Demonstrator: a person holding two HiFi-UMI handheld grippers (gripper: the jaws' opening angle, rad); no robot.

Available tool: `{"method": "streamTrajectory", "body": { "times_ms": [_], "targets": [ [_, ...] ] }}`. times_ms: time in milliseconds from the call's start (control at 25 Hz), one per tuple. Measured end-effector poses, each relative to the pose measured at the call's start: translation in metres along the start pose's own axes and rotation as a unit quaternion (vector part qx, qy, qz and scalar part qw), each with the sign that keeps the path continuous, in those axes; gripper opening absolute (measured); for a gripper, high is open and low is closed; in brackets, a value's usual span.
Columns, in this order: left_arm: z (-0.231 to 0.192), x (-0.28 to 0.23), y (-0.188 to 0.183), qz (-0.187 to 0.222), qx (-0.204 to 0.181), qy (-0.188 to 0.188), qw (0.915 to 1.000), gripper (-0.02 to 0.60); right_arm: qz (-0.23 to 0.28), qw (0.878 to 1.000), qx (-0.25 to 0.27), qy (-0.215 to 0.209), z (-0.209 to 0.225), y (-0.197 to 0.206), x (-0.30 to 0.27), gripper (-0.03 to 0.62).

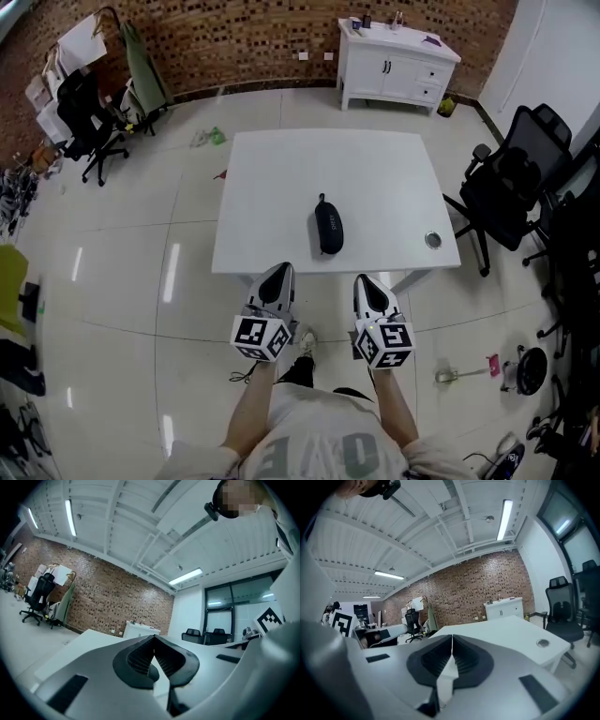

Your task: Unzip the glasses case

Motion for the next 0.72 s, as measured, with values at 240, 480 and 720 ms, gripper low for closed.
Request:
{"method": "streamTrajectory", "body": {
  "times_ms": [240,480,720],
  "targets": [
    [-0.037,-0.089,-0.015,-0.015,0.004,0.011,0.9998,-0.008,-0.017,1.000,-0.005,0.001,0.031,-0.019,-0.086,0.000],
    [-0.043,-0.129,-0.001,-0.034,0.013,0.004,0.9993,-0.008,-0.030,1.000,-0.007,0.002,0.061,-0.019,-0.116,0.001],
    [-0.036,-0.150,0.003,-0.044,0.002,0.010,0.9990,-0.008,-0.055,0.999,0.001,0.001,0.072,-0.011,-0.125,0.001]
  ]
}}
Point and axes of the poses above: the fingertips, and each gripper's own axes: x backward along the fingers, z to its right, y out of its underside, the point moved 4 cm from there along x, backward along the fingers, and after that the axes turned 9 degrees about -y, right-handed, at the moved point
